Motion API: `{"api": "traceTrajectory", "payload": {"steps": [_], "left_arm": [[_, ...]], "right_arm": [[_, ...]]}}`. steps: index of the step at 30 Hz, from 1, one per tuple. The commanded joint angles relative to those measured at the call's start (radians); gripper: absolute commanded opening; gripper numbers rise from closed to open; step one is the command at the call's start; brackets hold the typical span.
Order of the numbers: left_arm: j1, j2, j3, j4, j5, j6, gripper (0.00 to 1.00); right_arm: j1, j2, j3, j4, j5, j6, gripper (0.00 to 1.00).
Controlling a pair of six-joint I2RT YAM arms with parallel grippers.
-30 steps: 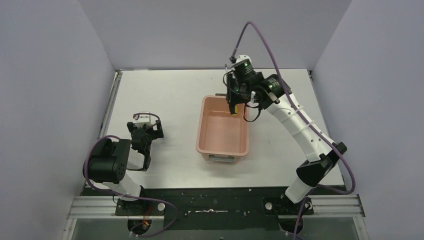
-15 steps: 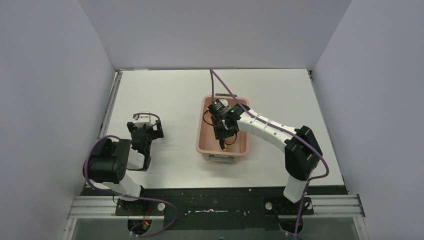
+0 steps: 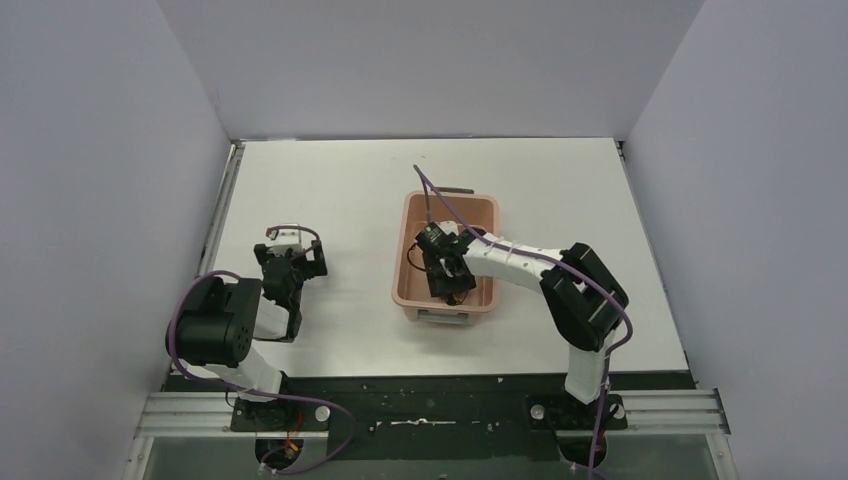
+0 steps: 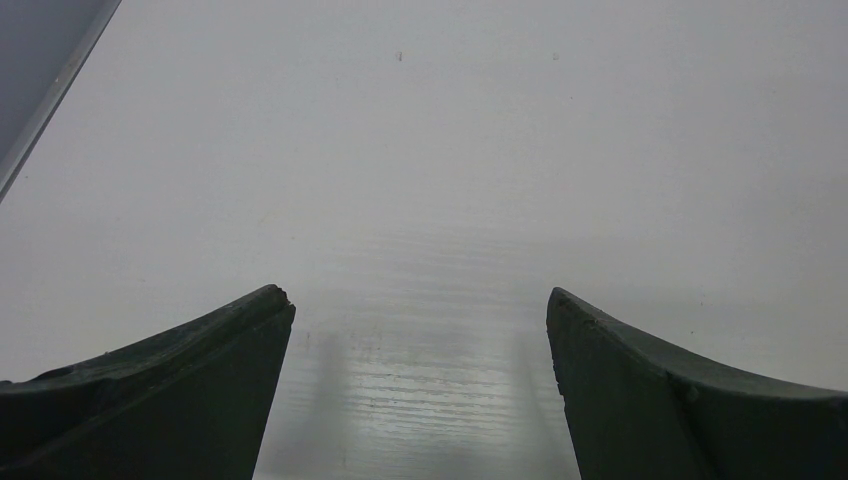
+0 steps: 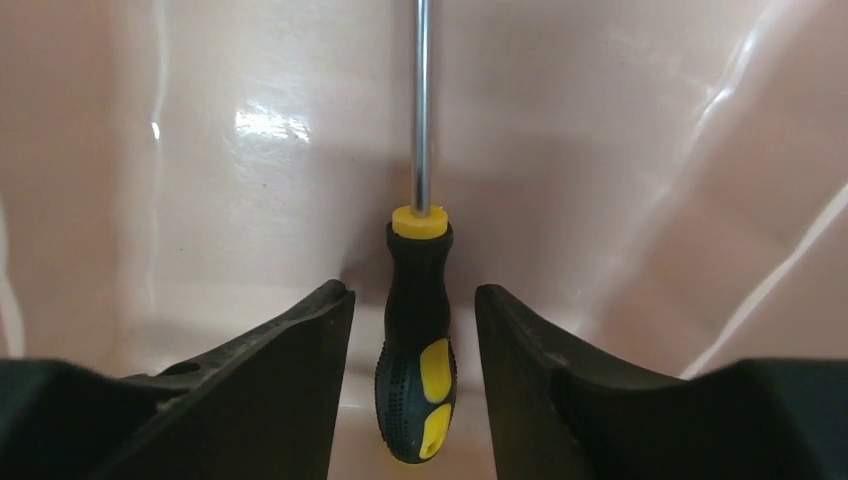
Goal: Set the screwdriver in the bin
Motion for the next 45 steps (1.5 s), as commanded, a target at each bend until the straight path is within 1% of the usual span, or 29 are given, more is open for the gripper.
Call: {"api": "traceTrajectory", "payload": {"steps": [1,7,8,9,11,12,15,18,19,21,23,26,28,30,32,34,38,41,42,45], "left_arm": [[0.004,-0.006,0.019,0.057,0.005,0.013,0.97],[0.004,-0.006,0.019,0.057,0.005,0.013,0.97],[0.004,-0.006,0.019,0.057,0.005,0.012,0.97],[0.004,-0.006,0.019,0.056,0.005,0.012,0.97],[0.004,-0.006,0.019,0.057,0.005,0.013,0.97],[0.004,-0.007,0.019,0.057,0.005,0.012,0.97],[0.004,-0.006,0.019,0.057,0.005,0.013,0.97],[0.004,-0.006,0.019,0.057,0.005,0.012,0.97],[0.004,-0.007,0.019,0.057,0.005,0.012,0.97],[0.004,-0.006,0.019,0.056,0.005,0.013,0.97],[0.004,-0.006,0.019,0.056,0.004,0.013,0.97],[0.004,-0.006,0.019,0.057,0.005,0.013,0.97],[0.004,-0.006,0.019,0.058,0.005,0.012,0.97],[0.004,-0.006,0.019,0.057,0.005,0.012,0.97],[0.004,-0.006,0.019,0.056,0.005,0.013,0.97],[0.004,-0.006,0.019,0.057,0.005,0.012,0.97],[0.004,-0.006,0.020,0.057,0.005,0.013,0.97],[0.004,-0.005,0.019,0.057,0.005,0.012,0.97],[0.004,-0.005,0.019,0.057,0.005,0.013,0.97],[0.004,-0.005,0.022,0.054,0.005,0.012,0.97]], "right_arm": [[0.002,-0.064,0.088,-0.024,0.080,0.000,0.53],[0.017,-0.172,0.229,-0.111,0.117,-0.031,0.70],[0.016,-0.184,0.258,-0.130,0.119,-0.040,0.74],[0.016,-0.198,0.286,-0.143,0.122,-0.055,0.80],[0.012,-0.222,0.341,-0.153,0.131,-0.095,0.98],[0.007,-0.233,0.367,-0.161,0.146,-0.115,1.00],[-0.018,-0.264,0.421,-0.169,0.192,-0.180,1.00],[-0.060,-0.328,0.408,-0.121,0.230,-0.234,1.00],[-0.081,-0.360,0.378,-0.079,0.244,-0.256,1.00],[-0.139,-0.437,0.256,0.032,0.283,-0.293,1.00],[-0.203,-0.530,0.100,0.181,0.359,-0.331,1.00],[-0.310,-0.695,-0.216,0.514,0.439,-0.427,1.00],[-0.377,-0.797,-0.415,0.724,0.433,-0.450,1.00],[-0.435,-0.880,-0.577,0.893,0.413,-0.448,1.00],[-0.475,-0.943,-0.696,0.964,0.414,-0.439,1.00],[-0.504,-0.988,-0.789,0.995,0.424,-0.417,1.00],[-0.516,-1.015,-0.950,1.059,0.409,-0.386,1.00],[-0.517,-1.013,-1.015,1.109,0.406,-0.365,1.00],[-0.517,-1.019,-1.010,1.087,0.407,-0.357,1.00],[-0.519,-1.030,-1.032,1.124,0.412,-0.371,1.00]]}}
